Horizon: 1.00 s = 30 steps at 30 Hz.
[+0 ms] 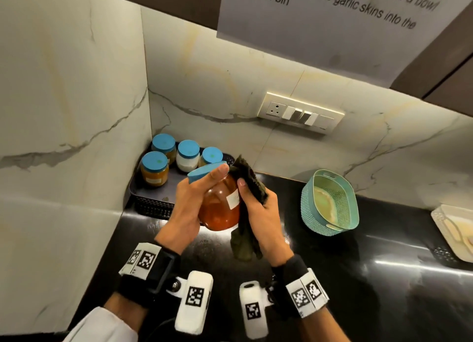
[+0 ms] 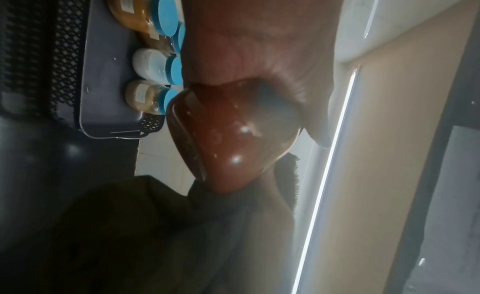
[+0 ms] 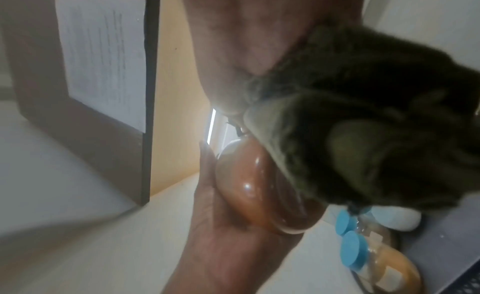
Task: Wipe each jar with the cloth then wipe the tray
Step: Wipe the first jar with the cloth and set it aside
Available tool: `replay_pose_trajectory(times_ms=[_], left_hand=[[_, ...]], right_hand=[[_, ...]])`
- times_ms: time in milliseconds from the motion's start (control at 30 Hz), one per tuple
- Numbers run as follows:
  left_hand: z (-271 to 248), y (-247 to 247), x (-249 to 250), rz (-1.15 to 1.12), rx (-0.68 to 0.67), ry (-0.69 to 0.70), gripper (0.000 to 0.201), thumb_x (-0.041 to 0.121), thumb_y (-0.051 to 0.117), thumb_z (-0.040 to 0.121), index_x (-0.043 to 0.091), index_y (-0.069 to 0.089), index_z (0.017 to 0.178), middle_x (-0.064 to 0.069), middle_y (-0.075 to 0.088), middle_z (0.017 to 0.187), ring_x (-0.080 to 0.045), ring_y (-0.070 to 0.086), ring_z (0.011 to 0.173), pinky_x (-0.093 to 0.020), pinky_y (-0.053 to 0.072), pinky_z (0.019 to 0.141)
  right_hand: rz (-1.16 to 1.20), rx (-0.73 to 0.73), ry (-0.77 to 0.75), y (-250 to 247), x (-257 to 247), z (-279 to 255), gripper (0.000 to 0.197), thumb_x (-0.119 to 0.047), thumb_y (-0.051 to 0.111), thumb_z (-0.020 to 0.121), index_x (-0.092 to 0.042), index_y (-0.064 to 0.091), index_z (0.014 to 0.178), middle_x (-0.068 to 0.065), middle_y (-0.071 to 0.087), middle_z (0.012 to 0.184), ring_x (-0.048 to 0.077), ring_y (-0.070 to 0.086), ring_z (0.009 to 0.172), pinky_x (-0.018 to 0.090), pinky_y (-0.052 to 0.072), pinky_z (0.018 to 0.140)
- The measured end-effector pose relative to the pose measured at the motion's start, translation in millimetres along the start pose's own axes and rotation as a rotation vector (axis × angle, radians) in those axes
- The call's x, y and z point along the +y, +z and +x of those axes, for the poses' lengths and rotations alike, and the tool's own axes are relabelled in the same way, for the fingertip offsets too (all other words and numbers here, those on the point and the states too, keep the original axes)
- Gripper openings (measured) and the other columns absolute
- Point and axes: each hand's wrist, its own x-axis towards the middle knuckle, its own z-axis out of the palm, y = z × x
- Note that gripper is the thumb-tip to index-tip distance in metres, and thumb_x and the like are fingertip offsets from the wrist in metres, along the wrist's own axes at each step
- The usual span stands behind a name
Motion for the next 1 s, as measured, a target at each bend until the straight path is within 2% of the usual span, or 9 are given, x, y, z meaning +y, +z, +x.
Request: replay_pose_trajectory(times_ms=[200, 333, 400, 533, 600, 733, 867, 900, 1000], left_hand=[[-1, -1, -3, -0.067, -0.041, 0.05, 0.047, 0.038, 0.091, 0.066, 0.015, 0.08, 0.106, -0.016, 0.079, 0.113, -0.03, 0.076, 0.099, -0.049, 0.057, 0.098], [-5, 3, -13, -0.01, -0.027, 0.1, 0.054, 0.042, 0.086, 0.072, 0.016, 0.076, 0.119, -0.01, 0.079, 0.114, -0.031, 0.074, 0.109, -0.049, 0.057, 0.101], [-1, 3, -12, -0.008, -0.025, 0.123, 0.059, 0.045, 0.088, 0.07, 0.014, 0.076, 0.119, -0.01, 0.079, 0.114, -0.031, 0.075, 0.108, -0.045, 0.059, 0.096], [13, 0, -15, -0.091, 0.041, 0.08, 0.078, 0.046, 0.096, 0.052, 0.004, 0.076, 0.114, -0.014, 0.079, 0.107, -0.032, 0.076, 0.097, -0.039, 0.063, 0.081], [16, -2, -21, -0.146, 0.089, 0.028, 0.087, 0.051, 0.098, 0.049, 0.002, 0.076, 0.117, -0.018, 0.078, 0.111, -0.039, 0.075, 0.105, -0.049, 0.061, 0.093], [16, -3, -21, -0.153, 0.059, 0.054, 0.072, 0.047, 0.097, 0.06, 0.01, 0.077, 0.118, -0.014, 0.079, 0.114, -0.036, 0.074, 0.111, -0.049, 0.057, 0.1], [17, -2, -18, -0.203, 0.033, 0.012, 0.088, 0.054, 0.097, 0.055, 0.004, 0.074, 0.122, -0.023, 0.075, 0.12, -0.045, 0.07, 0.116, -0.059, 0.052, 0.107], [16, -1, -19, -0.208, 0.05, 0.014, 0.086, 0.053, 0.097, 0.055, 0.004, 0.074, 0.122, -0.021, 0.076, 0.119, -0.043, 0.071, 0.115, -0.06, 0.052, 0.108], [12, 1, -17, -0.185, 0.065, 0.024, 0.064, 0.045, 0.096, 0.063, 0.012, 0.077, 0.115, -0.014, 0.079, 0.112, -0.033, 0.075, 0.108, -0.055, 0.054, 0.106]], right_hand=[[-0.166, 0.036, -0.24, 9, 10, -29, 0.04, 0.001, 0.055, 0.101, -0.007, 0.059, 0.14, 0.005, 0.067, 0.136, 0.02, 0.061, 0.13, 0.029, 0.051, 0.106], [-0.072, 0.015, -0.051, -2, 2, 7, 0.018, -0.011, 0.056, 0.103, -0.008, 0.072, 0.111, -0.004, 0.077, 0.092, 0.011, 0.073, 0.087, 0.024, 0.055, 0.077], [-0.1, 0.017, -0.081, 2, -4, 3, 0.02, -0.01, 0.056, 0.103, -0.003, 0.071, 0.115, -0.008, 0.076, 0.09, 0.006, 0.071, 0.085, 0.021, 0.053, 0.078], [-0.266, -0.058, -0.314, 21, 8, -40, 0.055, 0.02, 0.054, 0.091, -0.006, 0.06, 0.139, 0.005, 0.059, 0.147, 0.02, 0.048, 0.144, 0.031, 0.036, 0.12], [-0.277, -0.088, -0.323, 19, 12, -21, 0.056, 0.022, 0.055, 0.087, -0.005, 0.063, 0.136, 0.006, 0.061, 0.145, 0.02, 0.05, 0.142, 0.036, 0.036, 0.121], [-0.147, 0.017, -0.139, 14, 6, 6, 0.031, 0.0, 0.057, 0.101, -0.013, 0.071, 0.125, 0.01, 0.075, 0.111, 0.023, 0.07, 0.104, 0.039, 0.056, 0.093], [-0.327, -0.063, -0.347, 24, 11, -30, 0.064, 0.023, 0.054, 0.085, -0.011, 0.061, 0.139, 0.002, 0.058, 0.147, 0.014, 0.049, 0.142, 0.031, 0.037, 0.12], [-0.321, -0.056, -0.349, 21, 10, -22, 0.063, 0.022, 0.054, 0.084, -0.015, 0.065, 0.134, 0.001, 0.064, 0.14, 0.014, 0.055, 0.136, 0.033, 0.042, 0.116], [-0.234, -0.002, -0.177, 9, 8, 19, 0.034, 0.005, 0.055, 0.099, -0.022, 0.074, 0.106, -0.013, 0.072, 0.084, 0.005, 0.065, 0.075, 0.031, 0.052, 0.071]])
